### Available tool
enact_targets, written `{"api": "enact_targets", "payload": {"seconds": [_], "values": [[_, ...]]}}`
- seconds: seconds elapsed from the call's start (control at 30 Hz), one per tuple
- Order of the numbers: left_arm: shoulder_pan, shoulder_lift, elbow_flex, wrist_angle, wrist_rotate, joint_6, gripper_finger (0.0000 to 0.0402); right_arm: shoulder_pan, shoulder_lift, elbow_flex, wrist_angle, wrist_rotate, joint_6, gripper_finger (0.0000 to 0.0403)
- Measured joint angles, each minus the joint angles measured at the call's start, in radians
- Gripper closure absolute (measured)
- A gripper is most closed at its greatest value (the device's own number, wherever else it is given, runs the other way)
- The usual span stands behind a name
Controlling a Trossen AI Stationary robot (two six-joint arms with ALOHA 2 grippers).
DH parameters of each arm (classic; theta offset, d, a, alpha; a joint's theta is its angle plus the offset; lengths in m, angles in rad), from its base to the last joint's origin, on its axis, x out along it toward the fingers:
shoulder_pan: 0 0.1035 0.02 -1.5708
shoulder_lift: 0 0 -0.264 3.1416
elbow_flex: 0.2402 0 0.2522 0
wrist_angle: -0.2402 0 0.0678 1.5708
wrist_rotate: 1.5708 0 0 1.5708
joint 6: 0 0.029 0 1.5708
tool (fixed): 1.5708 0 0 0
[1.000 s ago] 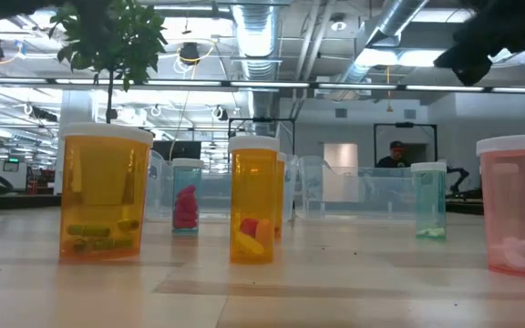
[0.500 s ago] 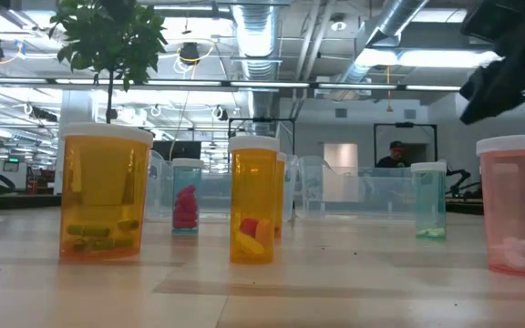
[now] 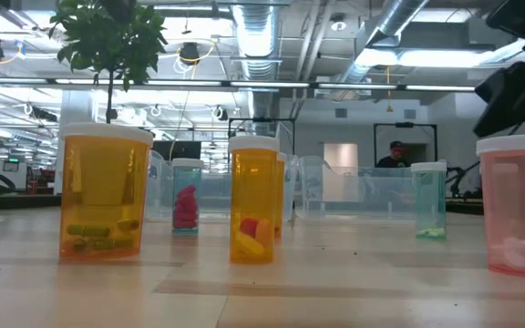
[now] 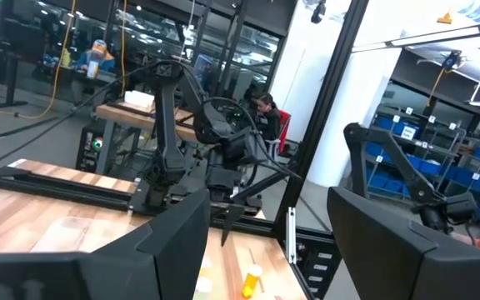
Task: Pick and place medicine bottles into bin by pill shape (circle, oval)
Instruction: Put the yellow pill bottle into the right transparent bin
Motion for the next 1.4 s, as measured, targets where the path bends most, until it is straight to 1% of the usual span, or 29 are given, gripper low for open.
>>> {"api": "enact_targets", "payload": {"seconds": [0.1,0.23,0.53,0.77,0.93,1.13,1.4], "values": [[0.000,0.000,0.000,0.000,0.000,0.000,0.0166,0.006,0.029,0.000,-0.003,0.037,0.013,0.0159],[0.000,0.000,0.000,0.000,0.000,0.000,0.0166,0.005,0.078,0.000,0.005,0.059,0.014,0.0159],[0.000,0.000,0.000,-0.028,-0.001,0.025,0.0166,0.005,0.171,0.000,0.059,0.060,0.016,0.0159],[0.000,0.000,0.000,-0.030,-0.001,0.043,0.0166,0.004,0.206,0.000,0.078,0.060,0.036,0.0159],[0.000,0.000,0.000,-0.029,-0.001,0.042,0.0166,0.002,0.208,0.000,0.076,0.060,0.041,0.0161],[0.000,0.000,0.000,-0.030,-0.001,0.042,0.0166,-0.005,0.208,0.000,0.074,0.059,0.036,0.0196],[0.000,0.000,0.000,-0.029,-0.001,0.041,0.0166,-0.004,0.208,0.000,0.050,0.056,0.035,0.0266]]}}
